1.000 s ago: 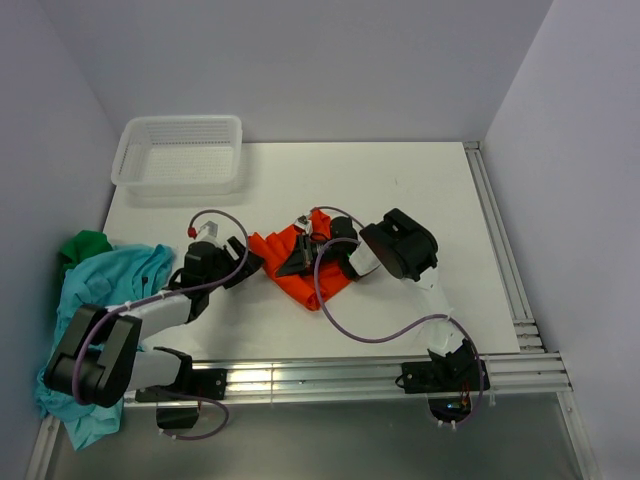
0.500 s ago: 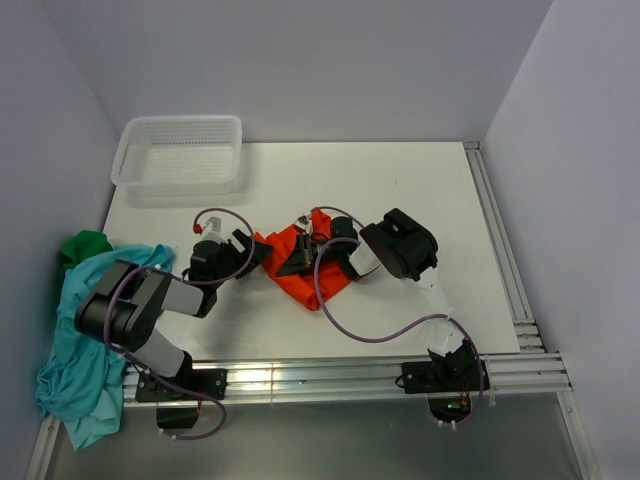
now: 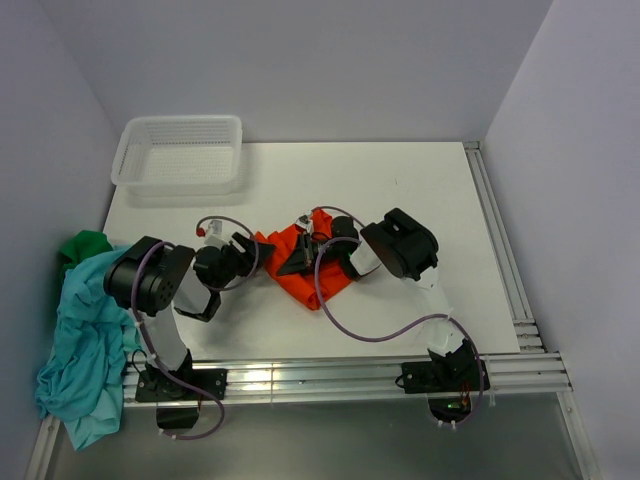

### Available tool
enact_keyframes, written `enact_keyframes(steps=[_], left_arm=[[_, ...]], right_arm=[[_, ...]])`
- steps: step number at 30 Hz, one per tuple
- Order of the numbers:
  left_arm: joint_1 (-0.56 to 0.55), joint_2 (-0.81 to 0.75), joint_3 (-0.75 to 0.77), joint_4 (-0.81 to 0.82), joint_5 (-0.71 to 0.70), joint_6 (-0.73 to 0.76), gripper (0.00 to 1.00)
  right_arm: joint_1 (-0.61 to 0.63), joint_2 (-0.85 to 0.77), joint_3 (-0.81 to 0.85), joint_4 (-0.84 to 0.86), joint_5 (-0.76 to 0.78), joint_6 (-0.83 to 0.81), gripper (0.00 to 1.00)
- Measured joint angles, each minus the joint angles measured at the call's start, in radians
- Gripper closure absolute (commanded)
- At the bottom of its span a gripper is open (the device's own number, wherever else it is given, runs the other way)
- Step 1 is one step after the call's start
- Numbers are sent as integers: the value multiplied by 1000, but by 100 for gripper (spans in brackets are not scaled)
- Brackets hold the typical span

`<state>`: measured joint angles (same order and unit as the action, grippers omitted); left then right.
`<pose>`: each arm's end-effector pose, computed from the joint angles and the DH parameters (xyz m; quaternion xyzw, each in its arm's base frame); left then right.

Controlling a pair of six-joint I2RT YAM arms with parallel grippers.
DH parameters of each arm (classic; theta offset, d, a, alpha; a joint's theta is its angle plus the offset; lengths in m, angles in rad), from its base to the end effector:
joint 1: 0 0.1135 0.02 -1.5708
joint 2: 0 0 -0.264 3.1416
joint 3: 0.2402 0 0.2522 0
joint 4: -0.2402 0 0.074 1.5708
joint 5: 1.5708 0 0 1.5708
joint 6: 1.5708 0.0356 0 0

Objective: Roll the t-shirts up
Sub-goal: Roll the tshirt

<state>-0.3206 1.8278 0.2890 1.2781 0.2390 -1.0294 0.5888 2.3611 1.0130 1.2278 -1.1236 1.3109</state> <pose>0.2439 -0.0899 0.0979 -0.2051 0.7636 -0.4518 0.4131 0.3223 0.2538 0.0629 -0.1068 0.7173 0.6885 0.0024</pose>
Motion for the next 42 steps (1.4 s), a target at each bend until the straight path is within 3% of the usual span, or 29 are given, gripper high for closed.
enact_keyframes(steps=[3,4,7,16,21,24,27,31,36,42], left_arm=[[0,27,-1,27,5,-5,51],[0,31,-1,26,8,-5,68],[0,32,3,-25,7,14,87],[-1,-67,77,-287,-13,75,90],[-4,-126,127,-457,-37,114,89],[-4,-139,146,-513,-42,128,89],[-5,-149,156,-545,-42,132,89],[-6,-160,173,-592,-42,143,89],[-8,-183,201,-680,-43,157,89],[-18,-203,258,-829,-34,178,89]], right_arm=[[0,0,0,-2,0,-1,81],[0,0,0,-3,0,-1,70],[0,-4,0,-20,1,-19,61],[0,-127,0,-327,45,-261,40],[0,-268,2,-657,153,-491,36],[11,-359,24,-877,272,-637,36],[30,-434,61,-1052,398,-754,48],[82,-504,95,-1219,552,-866,52],[177,-526,100,-1339,716,-935,77],[262,-550,33,-1350,888,-946,89]])
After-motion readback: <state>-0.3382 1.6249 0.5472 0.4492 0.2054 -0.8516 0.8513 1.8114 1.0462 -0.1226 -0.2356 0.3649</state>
